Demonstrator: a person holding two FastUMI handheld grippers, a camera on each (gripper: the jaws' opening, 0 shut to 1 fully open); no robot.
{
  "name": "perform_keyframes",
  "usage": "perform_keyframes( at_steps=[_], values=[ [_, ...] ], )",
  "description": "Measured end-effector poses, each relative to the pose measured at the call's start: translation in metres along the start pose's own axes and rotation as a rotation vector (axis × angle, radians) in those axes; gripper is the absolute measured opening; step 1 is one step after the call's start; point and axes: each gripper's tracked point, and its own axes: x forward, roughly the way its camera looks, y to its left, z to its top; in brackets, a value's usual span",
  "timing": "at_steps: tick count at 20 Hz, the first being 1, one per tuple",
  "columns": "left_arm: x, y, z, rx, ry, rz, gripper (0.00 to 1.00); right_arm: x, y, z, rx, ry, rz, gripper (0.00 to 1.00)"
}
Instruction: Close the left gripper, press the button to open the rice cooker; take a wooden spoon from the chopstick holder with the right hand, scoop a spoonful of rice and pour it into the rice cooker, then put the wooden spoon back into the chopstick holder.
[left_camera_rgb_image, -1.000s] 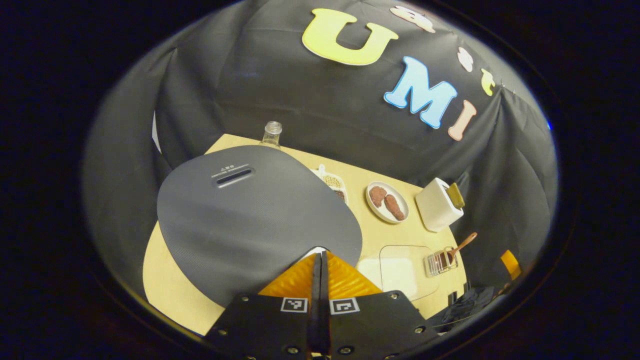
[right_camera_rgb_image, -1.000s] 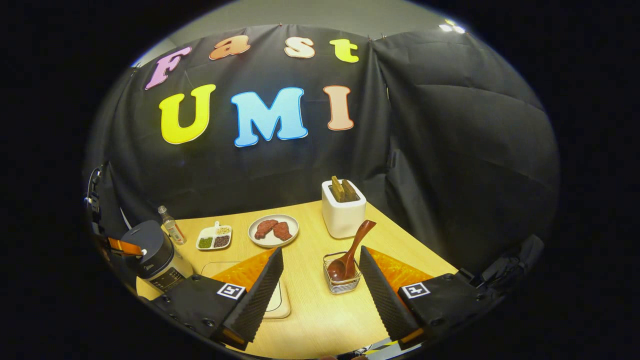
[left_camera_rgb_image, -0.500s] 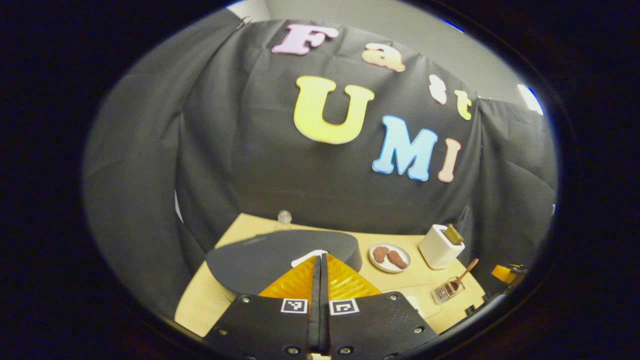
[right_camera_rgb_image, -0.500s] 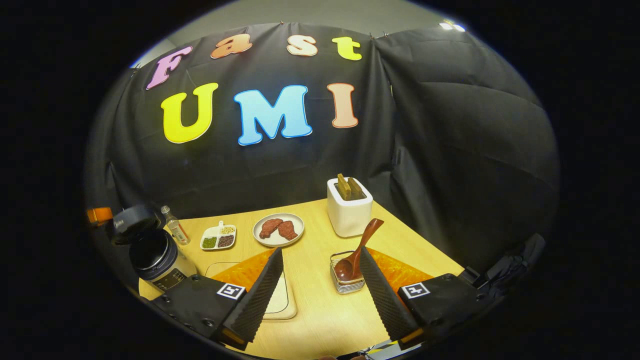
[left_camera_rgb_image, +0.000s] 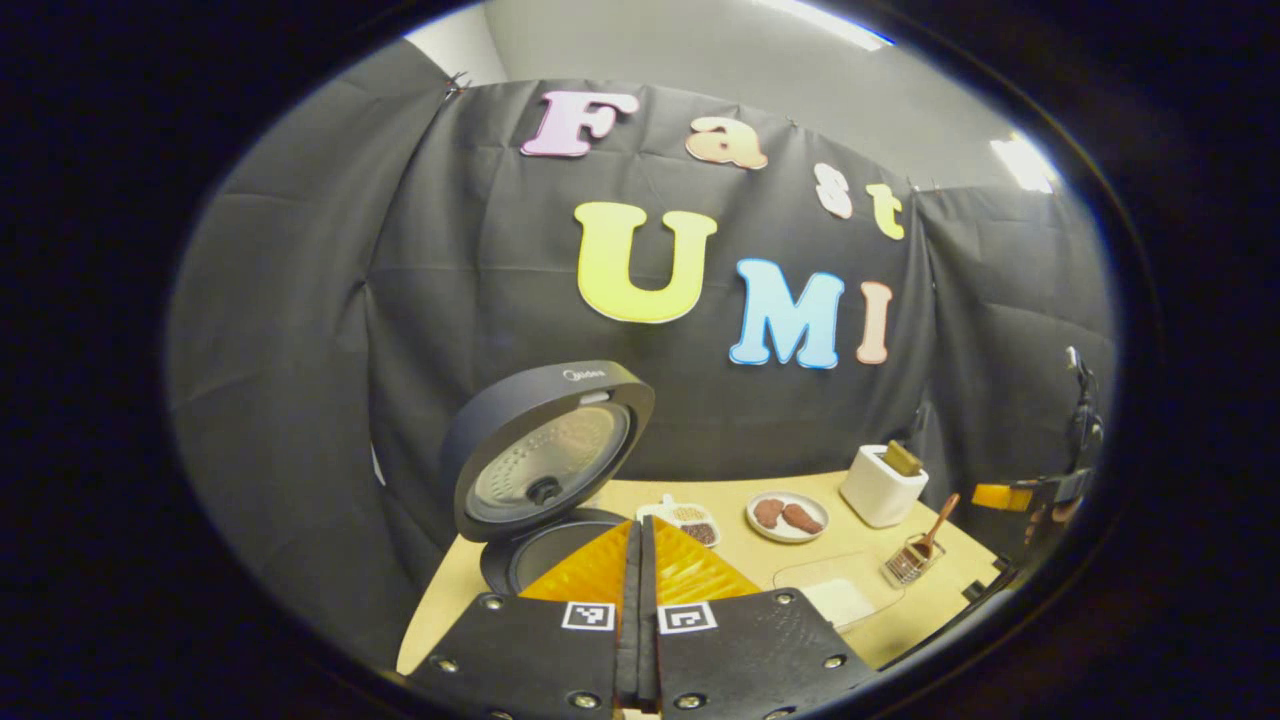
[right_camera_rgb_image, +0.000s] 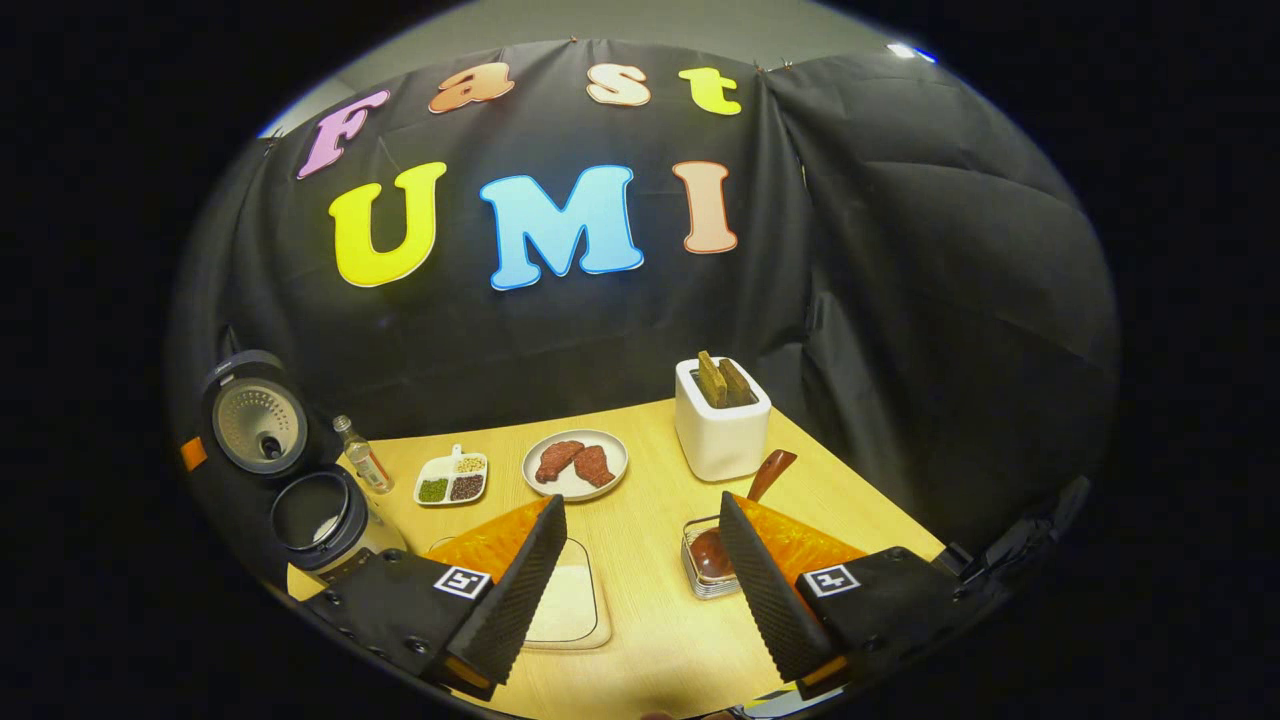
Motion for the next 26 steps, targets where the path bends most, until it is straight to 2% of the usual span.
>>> perform_keyframes(
  at_steps=[2,3,4,5,9,16,22,23,24,26],
  values=[
    [-0.001,-0.001,0.001,-0.019,-0.009,0.022,0.04,0.005,-0.003,-0.002,-0.018,0.023,0.032,0.98],
    [-0.001,-0.005,0.000,-0.035,-0.012,0.032,0.16,0.009,-0.010,-0.003,-0.026,0.032,0.033,0.98],
    [-0.001,-0.012,0.005,-0.051,-0.026,0.030,0.29,0.014,-0.017,-0.003,-0.034,0.040,0.031,0.93],
    [0.001,-0.018,0.008,-0.062,-0.039,0.032,0.42,0.021,-0.026,-0.003,-0.032,0.050,0.028,0.98],
    [0.001,-0.038,0.015,-0.069,-0.053,0.095,0.94,0.050,-0.060,-0.001,0.031,0.101,0.019,0.98],
    [-0.006,-0.076,0.001,-0.088,-0.010,0.185,0.95,0.097,-0.098,-0.012,0.073,0.203,0.042,0.98],
    [-0.017,-0.106,0.008,-0.080,-0.004,0.230,0.94,0.133,-0.112,-0.044,0.131,0.282,0.088,0.98],
    [-0.020,-0.111,0.008,-0.075,-0.007,0.241,0.94,0.138,-0.113,-0.053,0.147,0.292,0.095,0.94],
    [-0.021,-0.116,0.007,-0.066,-0.002,0.254,0.94,0.146,-0.117,-0.059,0.161,0.302,0.091,0.98],
    [-0.030,-0.126,0.002,-0.038,0.014,0.276,0.94,0.159,-0.126,-0.074,0.171,0.329,0.082,0.98]
  ],
)
